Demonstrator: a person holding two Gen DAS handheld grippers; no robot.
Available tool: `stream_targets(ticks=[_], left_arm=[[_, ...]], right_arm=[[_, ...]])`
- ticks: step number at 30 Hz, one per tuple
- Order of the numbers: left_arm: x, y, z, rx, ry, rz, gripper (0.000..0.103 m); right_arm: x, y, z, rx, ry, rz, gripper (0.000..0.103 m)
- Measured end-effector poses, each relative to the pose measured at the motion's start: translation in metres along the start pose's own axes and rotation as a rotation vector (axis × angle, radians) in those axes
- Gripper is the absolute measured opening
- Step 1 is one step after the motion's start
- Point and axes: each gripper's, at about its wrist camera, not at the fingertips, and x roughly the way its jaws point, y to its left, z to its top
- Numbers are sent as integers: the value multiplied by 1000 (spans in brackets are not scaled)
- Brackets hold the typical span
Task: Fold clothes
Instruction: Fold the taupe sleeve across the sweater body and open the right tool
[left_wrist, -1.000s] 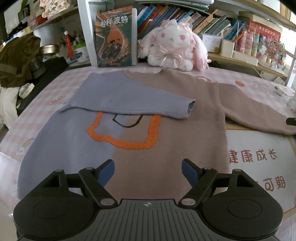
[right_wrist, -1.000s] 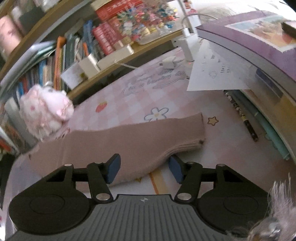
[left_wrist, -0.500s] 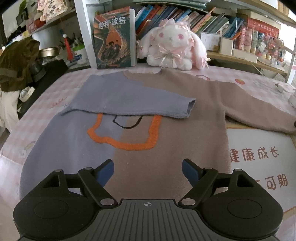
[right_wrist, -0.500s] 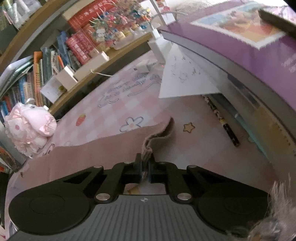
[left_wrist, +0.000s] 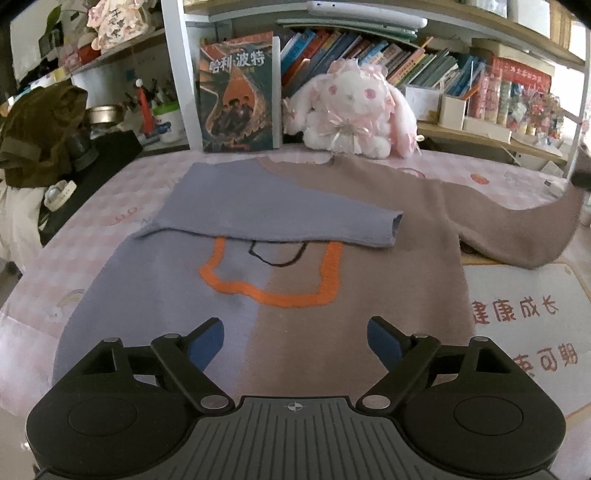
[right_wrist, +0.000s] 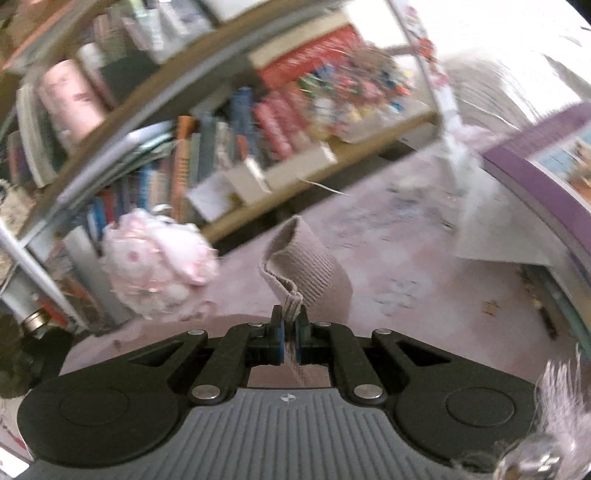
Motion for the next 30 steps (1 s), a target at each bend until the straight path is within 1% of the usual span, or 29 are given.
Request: stream_targets(ticks=[3, 6, 8, 15, 21, 24, 30], left_arm=[[-4, 16, 0, 45, -38, -19, 88], [-7, 35, 0, 110, -83, -35, 92], [-8, 50, 1, 148, -106, -48, 93], [-5, 107, 0, 208, -153, -95, 93], [-4, 153, 2, 250, -197, -98, 93], [-4, 171, 3, 264, -210, -81, 93], [-5, 195, 2, 260, -211, -57, 93]], right_arm=[[0, 32, -4, -38, -14, 27, 5], [3, 67, -11, -71, -29, 50, 5], [7, 95, -17, -91, -29, 58, 5], [36, 206, -43, -190, -4, 102, 5], [67, 287, -73, -262, 20, 124, 5], [84, 318, -90, -280, 41, 129, 5], [115, 353, -124, -324, 112, 126, 5]])
